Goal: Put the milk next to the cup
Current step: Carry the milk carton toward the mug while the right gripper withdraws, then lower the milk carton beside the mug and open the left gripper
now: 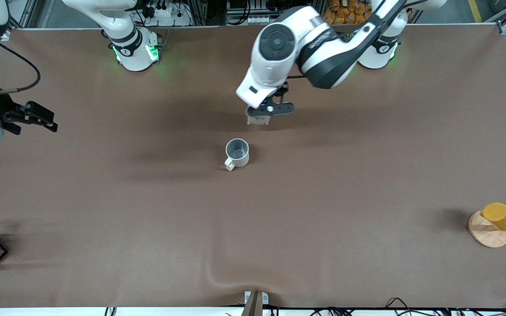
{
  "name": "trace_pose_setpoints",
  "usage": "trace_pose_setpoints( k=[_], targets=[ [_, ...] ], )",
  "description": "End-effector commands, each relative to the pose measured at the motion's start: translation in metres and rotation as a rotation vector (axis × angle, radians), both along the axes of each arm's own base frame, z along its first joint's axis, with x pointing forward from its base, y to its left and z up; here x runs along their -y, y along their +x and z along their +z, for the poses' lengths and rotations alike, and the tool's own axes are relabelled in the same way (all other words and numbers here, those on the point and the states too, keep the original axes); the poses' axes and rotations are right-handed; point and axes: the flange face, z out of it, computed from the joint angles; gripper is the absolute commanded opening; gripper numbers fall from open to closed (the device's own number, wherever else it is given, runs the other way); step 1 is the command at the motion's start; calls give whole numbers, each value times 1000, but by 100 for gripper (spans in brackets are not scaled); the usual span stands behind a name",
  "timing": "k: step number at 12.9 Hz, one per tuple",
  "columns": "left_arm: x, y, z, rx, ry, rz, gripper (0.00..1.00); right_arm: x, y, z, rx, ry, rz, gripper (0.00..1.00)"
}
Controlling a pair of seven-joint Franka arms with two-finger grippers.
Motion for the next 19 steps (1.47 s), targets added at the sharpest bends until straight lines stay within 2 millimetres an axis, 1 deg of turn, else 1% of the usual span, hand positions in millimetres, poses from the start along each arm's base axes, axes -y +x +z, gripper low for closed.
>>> trace_pose_setpoints(
  k=[1,2,3,4,5,6,8,9,11,12,13,14,15,17,19],
  targets=[
    [28,13,-22,-13,5,1,18,5,-6,17,11,-23,6,100],
    [35,14,-37,0,21,-20,19,6,-8,27,15,-23,-8,100],
    [44,13,-45,18,32,-35,22,8,-9,35,20,-23,-13,100],
    [53,6,-48,33,42,-51,22,11,-9,37,24,-23,-11,100],
    [52,9,-53,52,49,-57,22,17,-9,37,24,-25,-14,100],
    [57,8,-53,69,36,-66,22,20,-9,37,24,-30,-14,100],
    [61,12,-58,86,8,-57,22,20,-10,38,20,-29,-17,100],
    [65,9,-58,91,3,-65,22,22,-10,38,18,-29,-22,100],
    [66,7,-64,89,9,-82,23,25,-10,42,33,-27,-33,100],
    [66,8,-68,86,8,-82,23,32,-9,46,46,-13,-43,100],
    [67,10,-71,89,3,-79,24,34,-9,49,51,-11,-48,100],
    [64,13,-77,89,13,-74,24,34,-9,50,54,-11,-47,100],
    [67,9,-82,87,19,-82,24,35,-9,51,57,-12,-50,100],
    [66,11,-84,126,45,-89,25,33,-9,52,53,-10,-48,100],
    [66,12,-83,128,44,-89,26,29,-7,49,48,-9,-40,100]
  ],
)
